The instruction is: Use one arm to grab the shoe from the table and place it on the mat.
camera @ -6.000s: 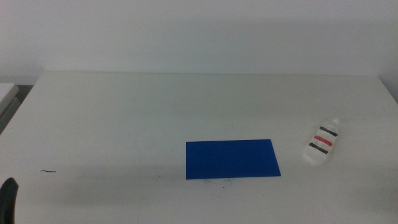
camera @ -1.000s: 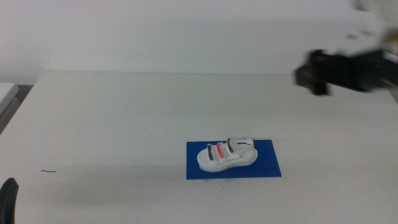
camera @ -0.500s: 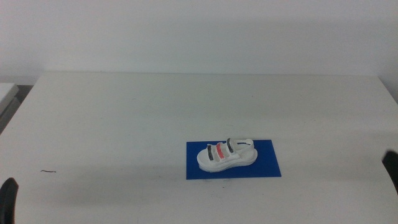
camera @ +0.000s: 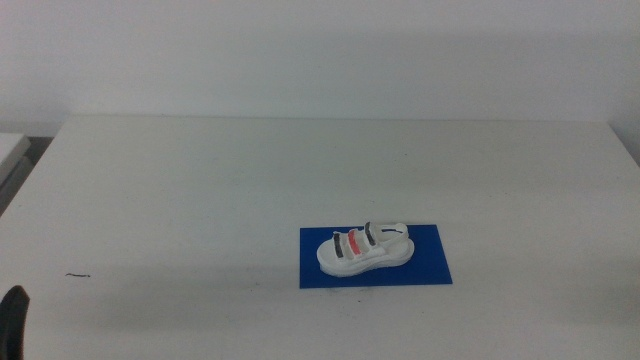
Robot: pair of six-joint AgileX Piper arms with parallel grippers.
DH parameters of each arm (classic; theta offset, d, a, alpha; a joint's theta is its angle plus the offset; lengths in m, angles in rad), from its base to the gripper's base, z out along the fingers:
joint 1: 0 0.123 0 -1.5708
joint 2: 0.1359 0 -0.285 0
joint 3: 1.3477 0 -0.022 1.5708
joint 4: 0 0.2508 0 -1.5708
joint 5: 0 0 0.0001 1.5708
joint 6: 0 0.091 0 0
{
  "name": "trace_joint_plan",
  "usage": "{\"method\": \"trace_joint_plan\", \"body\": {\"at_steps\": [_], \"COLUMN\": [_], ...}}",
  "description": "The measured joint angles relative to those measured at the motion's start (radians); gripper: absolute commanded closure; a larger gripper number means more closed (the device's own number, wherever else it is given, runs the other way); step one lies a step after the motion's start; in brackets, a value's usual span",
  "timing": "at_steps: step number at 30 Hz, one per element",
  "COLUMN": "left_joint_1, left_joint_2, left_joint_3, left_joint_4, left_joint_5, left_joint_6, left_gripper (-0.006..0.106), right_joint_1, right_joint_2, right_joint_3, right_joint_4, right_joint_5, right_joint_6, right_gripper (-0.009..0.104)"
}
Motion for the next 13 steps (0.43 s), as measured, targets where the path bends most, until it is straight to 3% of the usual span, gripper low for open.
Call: {"method": "trace_joint_plan", "body": {"at_steps": [13], "left_joint_1": [0.0], "left_joint_2": [0.0], "left_joint_3": [0.0], "left_joint_4": [0.0], "left_joint_5": [0.0], "left_joint_6": [0.0], "left_gripper": [0.007], "right_joint_1": [-0.004], "right_joint_2": [-0.056], "right_joint_3": [0.01], "right_joint_4": [-0.004], "right_joint_5": [0.085], "right_joint_6": [0.0], "right_gripper": [0.002]}}
